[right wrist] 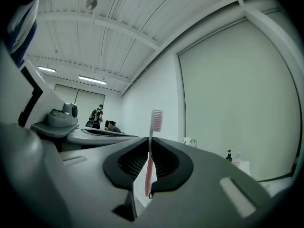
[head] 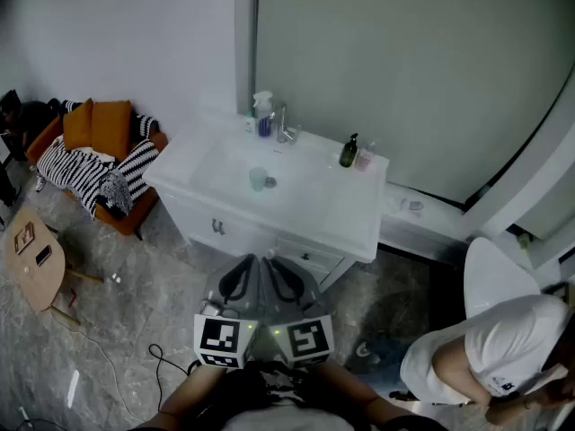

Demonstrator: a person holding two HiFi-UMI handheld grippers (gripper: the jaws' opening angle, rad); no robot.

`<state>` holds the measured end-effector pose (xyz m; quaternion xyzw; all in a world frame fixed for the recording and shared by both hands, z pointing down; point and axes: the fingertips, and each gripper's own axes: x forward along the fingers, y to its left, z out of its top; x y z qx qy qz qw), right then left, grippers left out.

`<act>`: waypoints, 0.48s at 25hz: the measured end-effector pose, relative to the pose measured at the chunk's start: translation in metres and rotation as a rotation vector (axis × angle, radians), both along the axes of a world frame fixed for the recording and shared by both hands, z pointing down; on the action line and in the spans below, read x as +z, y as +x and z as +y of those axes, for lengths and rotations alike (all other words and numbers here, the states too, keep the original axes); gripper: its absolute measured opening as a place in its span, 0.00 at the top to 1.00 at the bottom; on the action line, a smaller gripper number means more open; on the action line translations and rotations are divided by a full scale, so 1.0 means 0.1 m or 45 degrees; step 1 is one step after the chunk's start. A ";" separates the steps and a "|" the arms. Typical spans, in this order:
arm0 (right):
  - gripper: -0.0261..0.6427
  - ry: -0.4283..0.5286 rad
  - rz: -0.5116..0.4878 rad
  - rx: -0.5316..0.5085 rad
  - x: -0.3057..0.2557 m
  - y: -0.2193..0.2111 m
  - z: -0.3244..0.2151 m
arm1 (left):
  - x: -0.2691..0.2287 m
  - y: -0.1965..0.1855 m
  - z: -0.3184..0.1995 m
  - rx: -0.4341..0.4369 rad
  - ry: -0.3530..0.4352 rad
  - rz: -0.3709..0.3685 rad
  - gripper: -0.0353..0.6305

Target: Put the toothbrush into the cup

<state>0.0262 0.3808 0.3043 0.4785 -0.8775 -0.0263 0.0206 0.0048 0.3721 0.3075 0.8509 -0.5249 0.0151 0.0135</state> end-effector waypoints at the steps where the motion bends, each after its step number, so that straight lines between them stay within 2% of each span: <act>1: 0.93 -0.002 0.002 0.001 0.01 0.01 0.00 | 0.01 0.01 0.00 0.000 -0.002 -0.002 0.95; 12: 0.92 0.012 -0.011 -0.042 0.04 0.22 0.02 | 0.10 0.24 0.00 0.054 0.022 -0.042 0.95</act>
